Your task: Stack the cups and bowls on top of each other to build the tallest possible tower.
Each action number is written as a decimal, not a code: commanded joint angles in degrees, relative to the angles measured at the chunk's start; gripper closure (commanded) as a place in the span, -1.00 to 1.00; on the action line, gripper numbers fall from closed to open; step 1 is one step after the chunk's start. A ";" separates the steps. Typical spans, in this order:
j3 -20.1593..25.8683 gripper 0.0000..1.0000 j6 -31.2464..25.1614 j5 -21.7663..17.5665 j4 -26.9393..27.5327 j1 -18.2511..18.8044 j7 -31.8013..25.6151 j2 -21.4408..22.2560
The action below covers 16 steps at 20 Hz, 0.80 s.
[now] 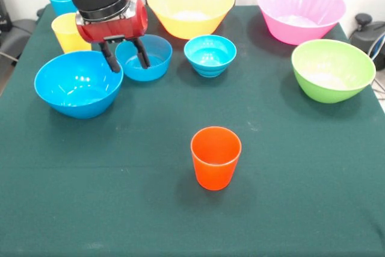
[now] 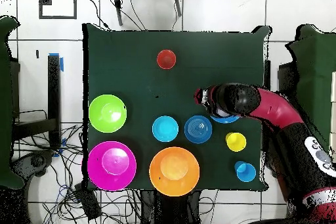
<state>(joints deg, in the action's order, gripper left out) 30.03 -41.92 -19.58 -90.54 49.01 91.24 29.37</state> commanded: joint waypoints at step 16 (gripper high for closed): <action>2.75 -1.00 -7.50 -6.00 9.77 -0.01 -14.62 -8.86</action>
<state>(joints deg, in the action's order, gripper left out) 30.24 -44.31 -19.57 -86.66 51.51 91.24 22.50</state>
